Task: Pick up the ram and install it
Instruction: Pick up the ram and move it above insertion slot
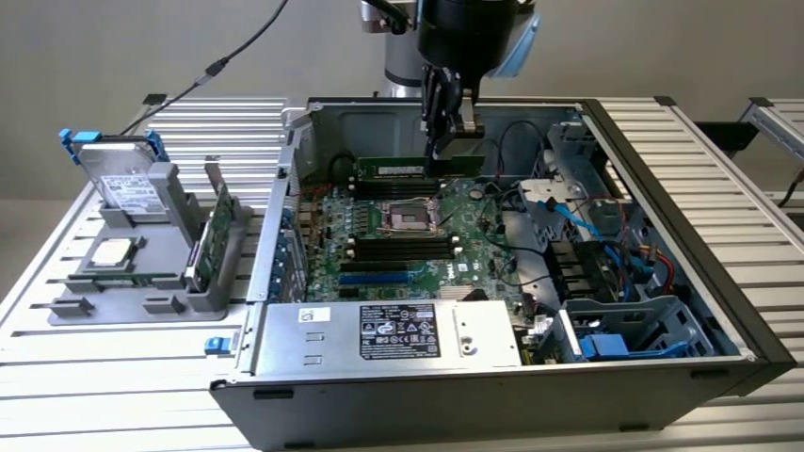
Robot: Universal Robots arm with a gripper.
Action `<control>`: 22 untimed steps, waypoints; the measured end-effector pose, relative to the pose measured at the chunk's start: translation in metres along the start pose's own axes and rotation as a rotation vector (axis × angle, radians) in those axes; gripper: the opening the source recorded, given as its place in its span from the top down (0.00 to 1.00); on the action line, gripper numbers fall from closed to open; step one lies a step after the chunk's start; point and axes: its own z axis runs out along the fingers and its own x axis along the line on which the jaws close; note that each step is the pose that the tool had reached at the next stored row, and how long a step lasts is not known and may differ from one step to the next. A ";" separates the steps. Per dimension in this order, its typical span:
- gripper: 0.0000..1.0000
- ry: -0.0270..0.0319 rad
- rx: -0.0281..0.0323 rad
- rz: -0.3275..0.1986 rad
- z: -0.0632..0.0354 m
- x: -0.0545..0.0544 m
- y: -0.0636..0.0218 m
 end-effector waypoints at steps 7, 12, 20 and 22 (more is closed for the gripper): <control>0.86 -0.0005 -0.0001 0.007 0.0059 -0.002 -0.0006; 0.86 -0.0015 -0.0002 0.021 0.0149 -0.005 -0.0017; 0.86 -0.0034 -0.0003 0.047 0.0293 -0.010 -0.0031; 0.86 -0.0038 -0.0003 0.050 0.0330 -0.011 -0.0036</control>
